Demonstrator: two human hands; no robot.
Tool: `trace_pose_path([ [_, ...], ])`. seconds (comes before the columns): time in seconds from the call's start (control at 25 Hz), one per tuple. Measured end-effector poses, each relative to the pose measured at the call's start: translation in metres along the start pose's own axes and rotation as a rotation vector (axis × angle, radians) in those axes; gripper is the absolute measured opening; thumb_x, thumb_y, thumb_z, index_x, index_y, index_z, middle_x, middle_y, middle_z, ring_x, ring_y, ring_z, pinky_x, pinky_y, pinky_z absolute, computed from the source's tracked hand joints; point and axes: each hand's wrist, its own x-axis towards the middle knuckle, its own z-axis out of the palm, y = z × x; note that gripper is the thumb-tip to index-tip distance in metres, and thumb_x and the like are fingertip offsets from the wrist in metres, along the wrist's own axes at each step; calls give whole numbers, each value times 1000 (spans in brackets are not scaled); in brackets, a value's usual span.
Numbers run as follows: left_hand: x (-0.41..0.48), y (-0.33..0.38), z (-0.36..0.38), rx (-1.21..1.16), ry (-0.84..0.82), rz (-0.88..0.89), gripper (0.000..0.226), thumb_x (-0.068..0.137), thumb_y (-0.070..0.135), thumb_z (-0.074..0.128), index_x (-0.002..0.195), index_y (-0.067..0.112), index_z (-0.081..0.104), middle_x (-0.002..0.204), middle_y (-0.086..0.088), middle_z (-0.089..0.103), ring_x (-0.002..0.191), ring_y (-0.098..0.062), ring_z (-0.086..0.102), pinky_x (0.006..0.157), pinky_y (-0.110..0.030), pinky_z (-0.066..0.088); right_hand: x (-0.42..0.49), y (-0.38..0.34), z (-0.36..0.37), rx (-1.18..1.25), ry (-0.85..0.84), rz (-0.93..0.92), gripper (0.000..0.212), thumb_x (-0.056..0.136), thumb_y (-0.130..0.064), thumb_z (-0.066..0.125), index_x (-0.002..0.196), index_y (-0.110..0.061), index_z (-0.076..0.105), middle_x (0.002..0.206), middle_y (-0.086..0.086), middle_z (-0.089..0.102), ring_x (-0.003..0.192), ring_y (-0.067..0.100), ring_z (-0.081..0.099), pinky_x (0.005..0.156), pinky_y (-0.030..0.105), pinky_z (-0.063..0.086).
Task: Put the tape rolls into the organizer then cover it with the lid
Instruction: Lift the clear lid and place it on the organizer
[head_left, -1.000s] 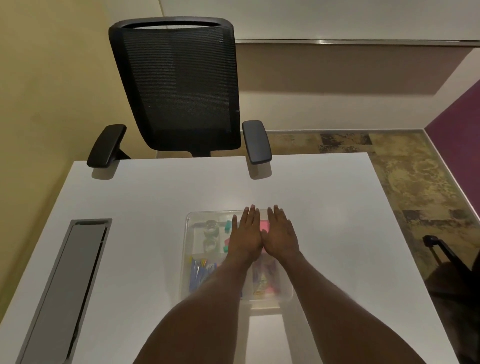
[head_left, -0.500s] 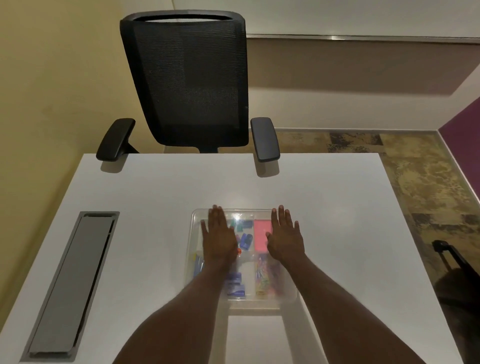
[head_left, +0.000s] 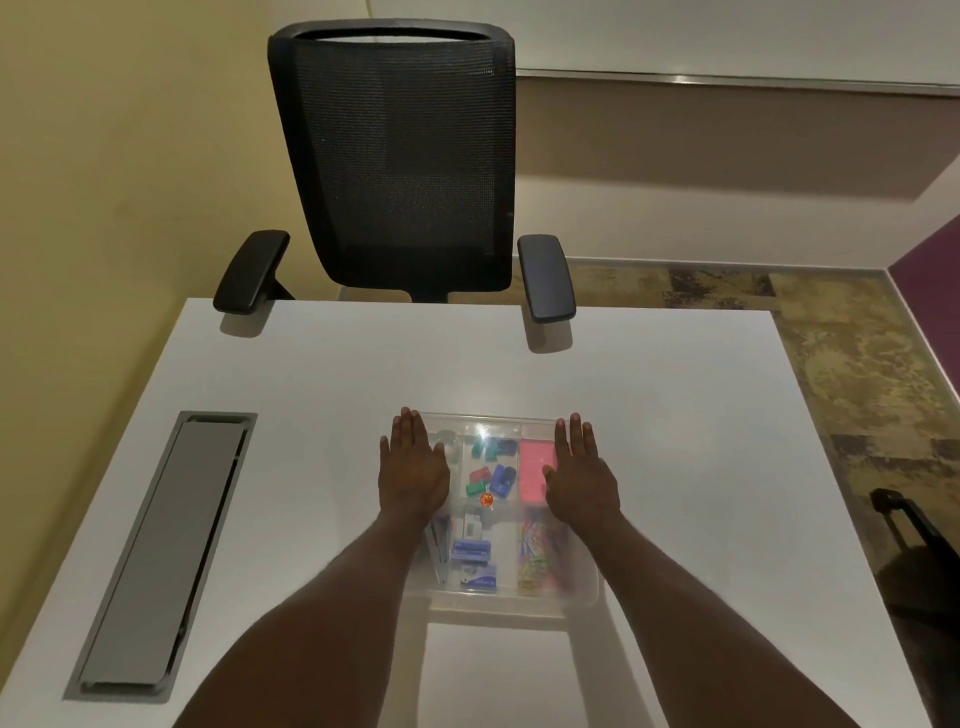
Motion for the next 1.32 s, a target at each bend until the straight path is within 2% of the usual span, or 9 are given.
trace_pose_path([
  [0.12, -11, -11, 1, 47, 16, 42, 69, 111, 39, 26, 165, 8, -4, 175, -9, -9, 163, -22, -6, 133, -45, -2, -1, -3, 0, -51, -5, 5, 75, 108, -41, 37, 162, -16, -9, 170, 8, -15, 159, 27, -7, 124, 46, 31],
  [0.32, -73, -44, 34, 48, 147, 148, 65, 112, 37, 28, 166, 10, 3, 175, -5, -3, 163, -21, -4, 133, -46, -3, -4, -7, -4, -106, -12, 8, 75, 108, -39, 38, 162, -14, -8, 171, 9, -12, 159, 27, -3, 120, 47, 35],
  [0.6, -97, -57, 53, 63, 199, 152, 63, 112, 38, 29, 166, 11, 9, 175, -4, 5, 163, -21, 0, 133, -53, 9, -10, -5, 5, -117, -3, -5, 75, 108, -41, 38, 162, -16, -7, 171, 8, -11, 159, 26, -4, 117, 47, 42],
  [0.8, -95, -58, 60, 54, 214, 144, 65, 110, 44, 20, 166, 13, 9, 175, -4, 8, 163, -21, 2, 132, -53, 12, -11, -4, 5, -107, -10, 2, 77, 107, -42, 39, 162, -17, -8, 171, 7, -13, 159, 26, -5, 117, 47, 42],
  [1.0, -93, -53, 60, 150, 229, 101, 65, 110, 41, 28, 166, 11, 13, 175, -8, 8, 163, -25, 4, 130, -59, 11, -11, -4, 7, -73, -16, 5, 76, 108, -41, 38, 162, -17, -10, 171, 7, -15, 159, 26, -9, 117, 47, 42],
  [1.12, -90, -29, 56, 151, 184, 259, 64, 110, 45, 29, 166, 25, 7, 176, -5, 1, 163, -26, -2, 130, -61, 5, -12, -2, 10, -69, -6, 2, 74, 108, -40, 36, 162, -16, -9, 171, 8, -15, 159, 26, -9, 112, 44, 48],
  [1.2, -91, -12, 60, 164, 118, 311, 62, 110, 52, 25, 165, 37, 1, 176, 0, -6, 163, -24, -9, 129, -63, 1, -15, 4, 12, -76, 33, -46, 72, 109, -42, 35, 163, -15, -4, 171, 10, -12, 159, 28, -5, 123, 45, 34],
  [1.28, -93, -4, 66, 198, 92, 254, 62, 110, 54, 23, 165, 39, -2, 175, 0, -10, 162, -26, -12, 127, -65, 1, -27, 11, 21, -81, 116, -110, 69, 109, -42, 34, 163, -12, 4, 171, 12, -5, 159, 29, -2, 130, 46, 15],
  [1.32, -94, -3, 68, 209, 91, 231, 62, 110, 54, 22, 165, 38, -3, 175, -1, -11, 162, -26, -12, 127, -66, 1, -38, 14, 29, -64, 158, -131, 67, 109, -42, 34, 163, -11, 9, 171, 12, -2, 159, 29, 0, 130, 47, 11],
])
